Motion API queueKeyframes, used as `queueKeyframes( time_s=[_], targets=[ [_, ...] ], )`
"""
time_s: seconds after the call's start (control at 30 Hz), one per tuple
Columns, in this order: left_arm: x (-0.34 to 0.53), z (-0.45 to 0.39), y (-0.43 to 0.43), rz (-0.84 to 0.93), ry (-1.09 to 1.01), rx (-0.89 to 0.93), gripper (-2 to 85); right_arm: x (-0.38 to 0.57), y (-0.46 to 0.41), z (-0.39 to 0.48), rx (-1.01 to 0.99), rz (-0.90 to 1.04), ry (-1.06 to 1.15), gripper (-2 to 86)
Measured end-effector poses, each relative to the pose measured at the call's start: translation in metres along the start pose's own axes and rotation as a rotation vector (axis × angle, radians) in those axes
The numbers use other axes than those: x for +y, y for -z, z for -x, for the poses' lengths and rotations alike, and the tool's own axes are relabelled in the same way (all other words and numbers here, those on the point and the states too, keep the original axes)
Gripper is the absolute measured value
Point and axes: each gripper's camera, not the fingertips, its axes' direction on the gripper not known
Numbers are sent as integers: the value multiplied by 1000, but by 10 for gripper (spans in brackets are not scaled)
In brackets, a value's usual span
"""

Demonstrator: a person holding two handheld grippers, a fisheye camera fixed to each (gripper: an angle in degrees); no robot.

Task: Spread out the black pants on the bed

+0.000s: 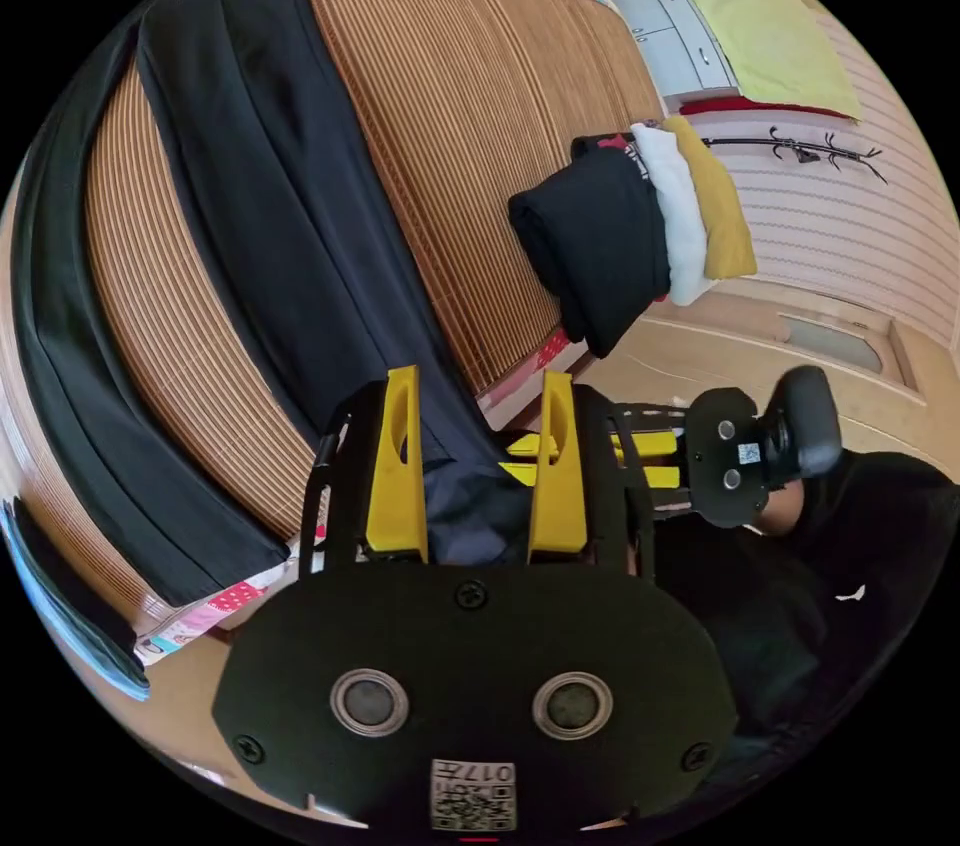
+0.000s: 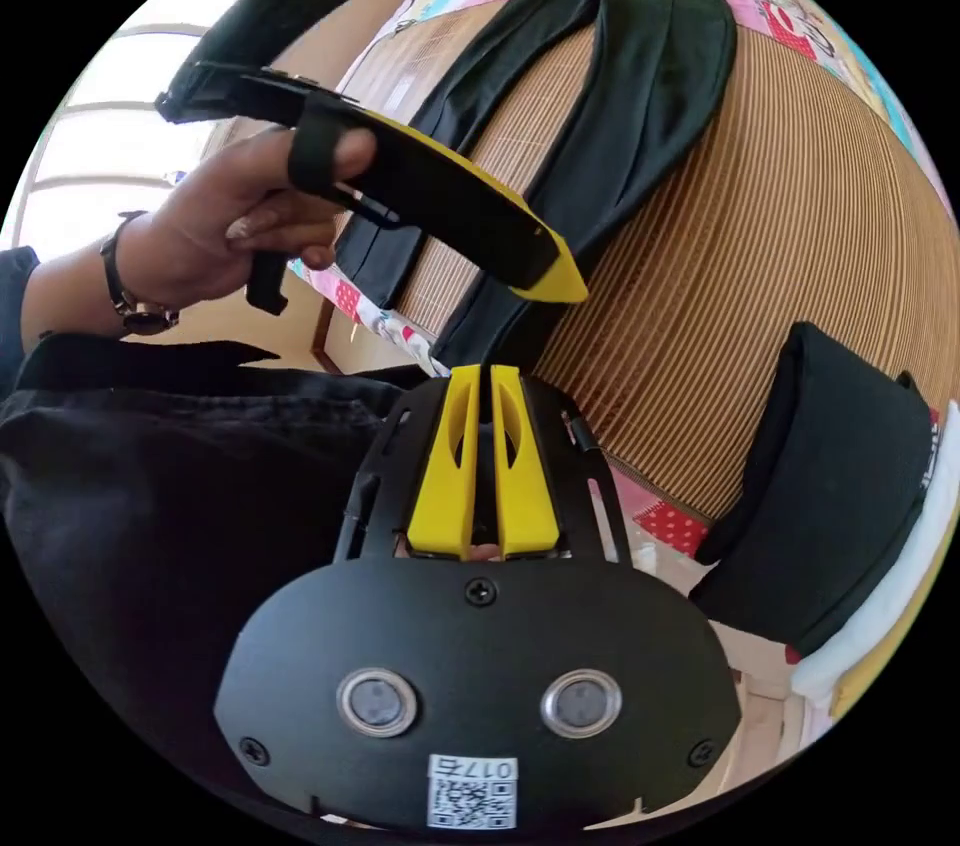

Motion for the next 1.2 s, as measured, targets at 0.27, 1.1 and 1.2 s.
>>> queueKeyframes(
  time_s=[0.27,1.1,1.2],
  targets=[
    [41,37,10,9,0,-1,32,-24,20,41,-16,20,114,27],
    [209,250,95,-386,27,531,3,-345,112,-309,-654,-409,-617,106],
    [217,268,90,-400,42,623,3,-407,110,-356,-787,-630,-727,125]
  ],
)
